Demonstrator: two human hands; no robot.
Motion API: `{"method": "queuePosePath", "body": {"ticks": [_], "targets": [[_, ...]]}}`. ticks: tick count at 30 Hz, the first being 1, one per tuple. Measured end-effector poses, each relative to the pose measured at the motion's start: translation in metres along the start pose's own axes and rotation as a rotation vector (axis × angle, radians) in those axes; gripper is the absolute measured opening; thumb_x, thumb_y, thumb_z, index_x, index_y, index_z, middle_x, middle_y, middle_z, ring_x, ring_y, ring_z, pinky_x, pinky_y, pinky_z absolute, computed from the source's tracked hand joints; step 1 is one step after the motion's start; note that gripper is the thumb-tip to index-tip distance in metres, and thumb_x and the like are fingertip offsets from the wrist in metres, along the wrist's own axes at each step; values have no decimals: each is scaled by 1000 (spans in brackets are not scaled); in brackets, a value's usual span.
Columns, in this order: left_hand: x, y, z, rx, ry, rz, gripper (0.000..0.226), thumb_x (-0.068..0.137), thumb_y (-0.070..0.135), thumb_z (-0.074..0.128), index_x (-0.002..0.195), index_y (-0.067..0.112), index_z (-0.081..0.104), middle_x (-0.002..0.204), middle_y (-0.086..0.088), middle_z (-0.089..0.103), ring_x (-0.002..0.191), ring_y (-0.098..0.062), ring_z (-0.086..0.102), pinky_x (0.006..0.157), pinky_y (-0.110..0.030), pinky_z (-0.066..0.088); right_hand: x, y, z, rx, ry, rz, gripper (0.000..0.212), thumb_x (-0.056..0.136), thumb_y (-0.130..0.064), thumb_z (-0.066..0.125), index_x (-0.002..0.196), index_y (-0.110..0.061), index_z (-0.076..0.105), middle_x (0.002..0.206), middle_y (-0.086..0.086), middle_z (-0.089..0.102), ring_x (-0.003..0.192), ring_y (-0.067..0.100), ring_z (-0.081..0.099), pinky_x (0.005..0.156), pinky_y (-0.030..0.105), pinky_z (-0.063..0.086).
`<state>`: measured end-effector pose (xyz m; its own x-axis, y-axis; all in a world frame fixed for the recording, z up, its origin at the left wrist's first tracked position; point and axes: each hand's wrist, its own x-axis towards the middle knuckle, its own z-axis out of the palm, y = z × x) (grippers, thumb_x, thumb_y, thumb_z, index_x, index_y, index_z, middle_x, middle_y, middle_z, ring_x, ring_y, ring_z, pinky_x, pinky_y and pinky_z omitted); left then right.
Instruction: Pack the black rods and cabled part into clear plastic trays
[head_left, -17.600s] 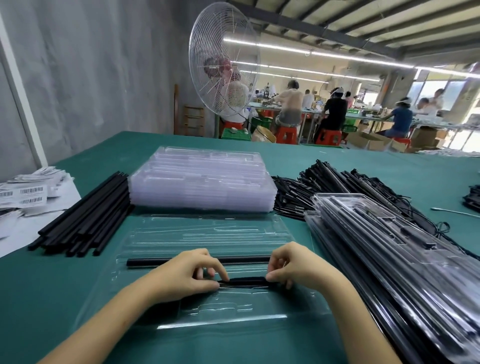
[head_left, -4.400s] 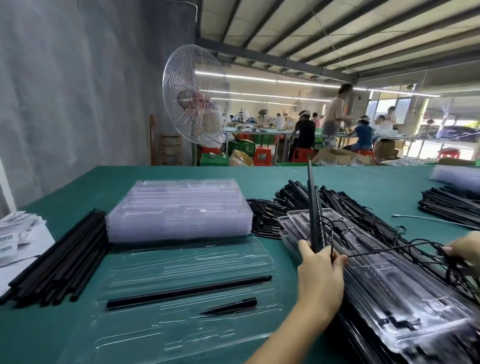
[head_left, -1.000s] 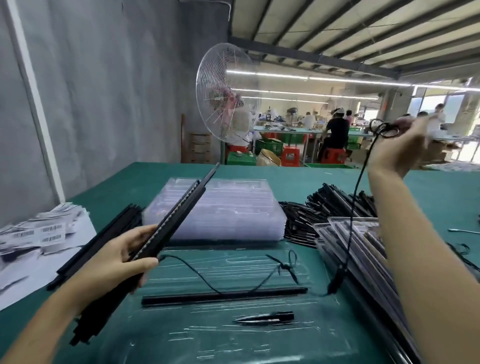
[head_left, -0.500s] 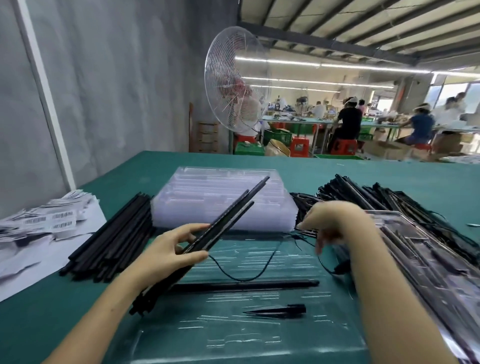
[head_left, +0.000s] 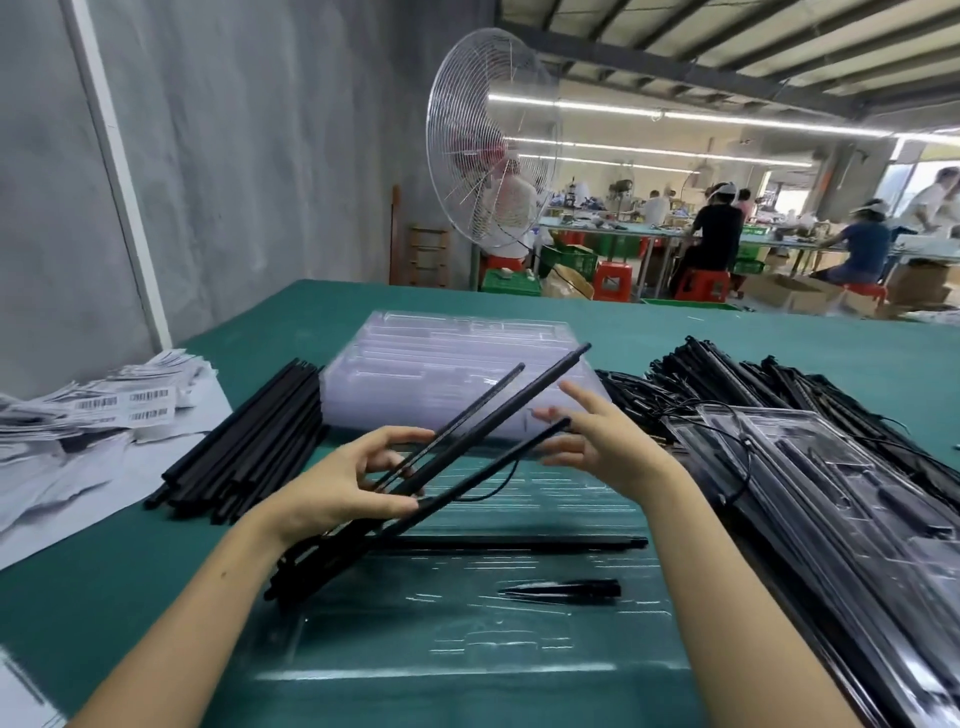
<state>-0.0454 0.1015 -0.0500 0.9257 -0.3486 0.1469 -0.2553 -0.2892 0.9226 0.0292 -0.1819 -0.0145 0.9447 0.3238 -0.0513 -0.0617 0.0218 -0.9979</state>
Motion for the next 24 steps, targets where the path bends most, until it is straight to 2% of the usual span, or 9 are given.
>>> {"method": "queuePosePath", "body": {"ticks": [2,3,6,8,12,15,17,21,24], "targets": [[-4,-3,-3,24,-63,-35,69,63,32,82,123,50,52,102,-3,68,96,-18,67,88,-25,50,0,3,2,138,55,-28,44,96,-6,49,139,-10,39,120,15,62,92,27,70,85,41,55],[-5,-3,-4,68,-91,-51,70,63,35,82,123,51,50,97,1,66,89,-15,66,86,-22,48,-2,6,2,125,112,-31,33,97,-4,44,130,-4,47,110,15,66,87,26,70,83,40,56],[-5,-5,-7,206,-163,-111,72,59,46,82,122,54,48,95,9,56,79,-17,47,81,-26,38,-13,17,2,-184,292,59,22,96,3,35,96,1,57,74,14,66,54,21,66,52,30,56],[-5,-5,-9,236,-200,-158,69,56,50,83,116,57,49,95,14,55,76,-14,47,76,-20,40,-21,24,-2,-336,329,113,20,94,3,35,90,-1,54,61,12,61,42,18,60,43,27,51],[-5,-5,-5,298,-218,-175,51,58,43,84,99,53,55,100,11,58,59,-3,48,63,-13,42,-36,34,-10,-134,360,118,26,94,5,27,106,-1,49,66,16,58,39,19,59,38,24,48],[-6,-3,-1,364,-191,-148,43,64,35,86,93,48,57,103,12,59,74,3,57,70,-16,43,-46,33,-14,95,310,91,24,100,-19,37,104,0,53,75,20,61,51,26,63,45,28,53],[-8,1,0,437,-150,-139,45,64,37,86,93,50,55,100,15,59,72,5,55,72,-18,44,-51,31,-17,36,308,75,28,98,-28,46,94,-1,53,76,20,60,53,27,63,45,28,54],[-9,5,5,564,-107,-122,49,62,38,86,90,49,47,92,18,60,65,11,51,64,-16,38,-58,34,-26,-254,296,108,23,91,-11,60,76,-5,44,60,14,57,40,17,57,36,22,45],[-9,4,8,629,-103,-130,48,62,37,85,85,42,43,89,20,59,65,11,49,60,-17,36,-58,36,-32,-410,250,163,28,87,-17,66,74,-9,43,54,8,52,36,13,49,35,21,38]]}}
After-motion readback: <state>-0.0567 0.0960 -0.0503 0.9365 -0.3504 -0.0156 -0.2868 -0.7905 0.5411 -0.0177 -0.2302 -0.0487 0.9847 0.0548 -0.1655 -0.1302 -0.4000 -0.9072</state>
